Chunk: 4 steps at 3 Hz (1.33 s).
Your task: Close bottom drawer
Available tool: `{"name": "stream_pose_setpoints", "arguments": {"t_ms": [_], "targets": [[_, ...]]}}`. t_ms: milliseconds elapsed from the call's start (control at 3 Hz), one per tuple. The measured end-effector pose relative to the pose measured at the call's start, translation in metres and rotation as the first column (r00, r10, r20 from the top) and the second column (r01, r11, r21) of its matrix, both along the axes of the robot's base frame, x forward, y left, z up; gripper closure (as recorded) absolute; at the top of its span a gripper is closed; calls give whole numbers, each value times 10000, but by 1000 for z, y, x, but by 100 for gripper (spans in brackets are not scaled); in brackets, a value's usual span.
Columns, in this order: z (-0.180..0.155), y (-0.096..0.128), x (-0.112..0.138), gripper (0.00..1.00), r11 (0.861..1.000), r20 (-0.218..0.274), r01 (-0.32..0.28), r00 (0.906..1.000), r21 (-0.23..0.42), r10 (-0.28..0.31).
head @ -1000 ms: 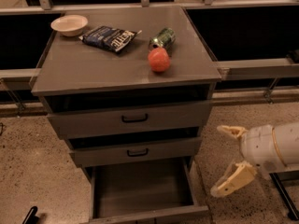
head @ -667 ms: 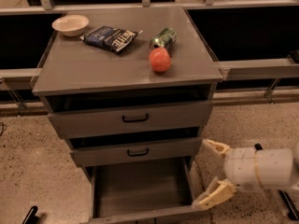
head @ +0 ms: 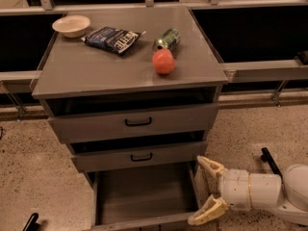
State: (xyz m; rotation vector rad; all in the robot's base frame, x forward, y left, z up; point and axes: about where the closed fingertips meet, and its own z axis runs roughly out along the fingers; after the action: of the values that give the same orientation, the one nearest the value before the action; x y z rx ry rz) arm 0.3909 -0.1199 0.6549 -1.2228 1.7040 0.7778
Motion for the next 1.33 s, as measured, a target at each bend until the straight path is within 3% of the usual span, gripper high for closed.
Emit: {"name": "stream_pose_setpoints", "arguments": {"t_ms": [333,667,1000,1333], "targets": [[-38,35,9,0,9981,368,-512,9979,-354,525],[-112,77,4,0,9939,1155,-996,9878,-468,1044],[-178,73,32,0,9997,1022,-222,9945,-72,228],[-197,65,58,0,9983,898,397,9950,437,-435]]}}
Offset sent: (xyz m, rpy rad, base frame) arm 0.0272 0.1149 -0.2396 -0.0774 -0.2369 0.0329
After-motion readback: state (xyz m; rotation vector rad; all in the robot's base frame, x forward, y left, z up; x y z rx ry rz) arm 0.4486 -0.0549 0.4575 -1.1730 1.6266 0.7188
